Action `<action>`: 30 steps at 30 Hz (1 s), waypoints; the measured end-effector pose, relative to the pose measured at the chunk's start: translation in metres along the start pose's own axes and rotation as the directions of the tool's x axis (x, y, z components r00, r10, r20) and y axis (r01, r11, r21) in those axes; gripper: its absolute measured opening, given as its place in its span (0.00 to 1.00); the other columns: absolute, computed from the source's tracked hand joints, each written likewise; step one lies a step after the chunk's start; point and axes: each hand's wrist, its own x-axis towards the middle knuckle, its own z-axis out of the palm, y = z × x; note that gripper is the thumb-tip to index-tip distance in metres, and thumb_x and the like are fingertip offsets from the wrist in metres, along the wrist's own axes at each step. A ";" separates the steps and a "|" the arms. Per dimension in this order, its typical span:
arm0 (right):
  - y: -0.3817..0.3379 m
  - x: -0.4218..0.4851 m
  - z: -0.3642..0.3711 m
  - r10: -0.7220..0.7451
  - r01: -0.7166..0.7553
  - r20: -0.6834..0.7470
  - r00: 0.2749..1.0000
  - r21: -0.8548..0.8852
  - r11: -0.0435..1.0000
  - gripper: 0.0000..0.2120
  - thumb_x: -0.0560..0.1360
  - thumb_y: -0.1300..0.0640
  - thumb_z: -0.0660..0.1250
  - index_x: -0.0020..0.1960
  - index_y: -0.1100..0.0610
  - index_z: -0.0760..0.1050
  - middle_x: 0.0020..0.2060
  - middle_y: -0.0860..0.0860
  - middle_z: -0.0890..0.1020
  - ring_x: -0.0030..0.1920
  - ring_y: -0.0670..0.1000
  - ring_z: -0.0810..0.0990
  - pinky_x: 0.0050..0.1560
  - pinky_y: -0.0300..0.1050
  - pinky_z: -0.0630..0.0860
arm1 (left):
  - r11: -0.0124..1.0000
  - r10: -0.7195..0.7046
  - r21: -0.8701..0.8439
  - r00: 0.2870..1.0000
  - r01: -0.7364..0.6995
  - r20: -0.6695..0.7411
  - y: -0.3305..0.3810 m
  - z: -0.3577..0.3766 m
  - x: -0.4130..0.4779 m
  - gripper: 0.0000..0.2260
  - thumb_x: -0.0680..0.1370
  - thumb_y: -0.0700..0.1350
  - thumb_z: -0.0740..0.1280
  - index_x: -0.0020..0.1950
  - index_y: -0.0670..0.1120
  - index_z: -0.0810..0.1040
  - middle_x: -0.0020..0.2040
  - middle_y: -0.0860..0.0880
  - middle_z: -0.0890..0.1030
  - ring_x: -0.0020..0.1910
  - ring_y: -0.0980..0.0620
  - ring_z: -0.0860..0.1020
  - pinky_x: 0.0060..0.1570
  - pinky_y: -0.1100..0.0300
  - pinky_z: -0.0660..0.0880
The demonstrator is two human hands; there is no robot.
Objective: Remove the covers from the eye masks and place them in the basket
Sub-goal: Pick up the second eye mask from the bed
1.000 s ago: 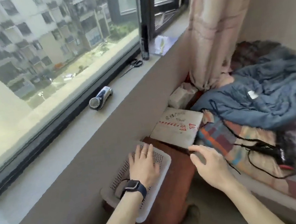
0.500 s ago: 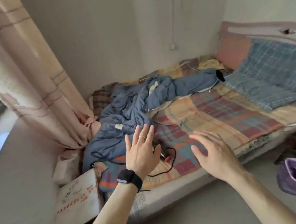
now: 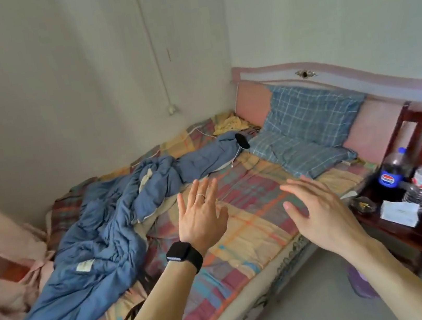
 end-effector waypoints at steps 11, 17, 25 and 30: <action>0.131 0.135 0.005 0.012 -0.013 -0.012 1.000 -0.084 0.996 0.19 0.79 0.50 0.64 0.69 0.51 0.75 0.69 0.47 0.78 0.74 0.51 0.67 0.71 0.47 0.65 | 1.000 0.007 0.010 1.000 -0.007 0.013 0.043 0.063 0.177 0.31 0.80 0.57 0.58 0.81 0.54 0.51 0.82 0.51 0.53 0.80 0.49 0.45 0.76 0.39 0.40; 0.188 0.245 0.036 0.001 -0.001 -0.002 1.000 -0.081 0.997 0.20 0.80 0.50 0.64 0.71 0.51 0.73 0.70 0.48 0.77 0.75 0.52 0.66 0.72 0.50 0.65 | 1.000 0.012 0.016 1.000 -0.013 0.019 0.037 0.111 0.296 0.30 0.81 0.57 0.57 0.81 0.54 0.49 0.82 0.50 0.52 0.80 0.49 0.44 0.76 0.39 0.40; 0.266 0.378 0.073 0.049 -0.040 0.097 0.994 -0.097 0.994 0.21 0.81 0.50 0.63 0.72 0.51 0.72 0.72 0.49 0.75 0.76 0.51 0.65 0.75 0.50 0.62 | 1.000 0.002 -0.011 0.995 -0.001 0.095 0.041 0.178 0.449 0.30 0.82 0.57 0.56 0.81 0.54 0.49 0.82 0.50 0.51 0.80 0.48 0.44 0.76 0.38 0.40; 0.315 0.444 0.106 0.063 -0.046 0.168 0.984 -0.105 0.993 0.21 0.80 0.50 0.64 0.72 0.53 0.73 0.72 0.52 0.74 0.76 0.53 0.65 0.75 0.53 0.64 | 1.000 -0.025 -0.014 0.988 0.027 0.153 0.041 0.222 0.521 0.30 0.81 0.55 0.56 0.81 0.53 0.49 0.82 0.50 0.52 0.80 0.49 0.45 0.76 0.37 0.40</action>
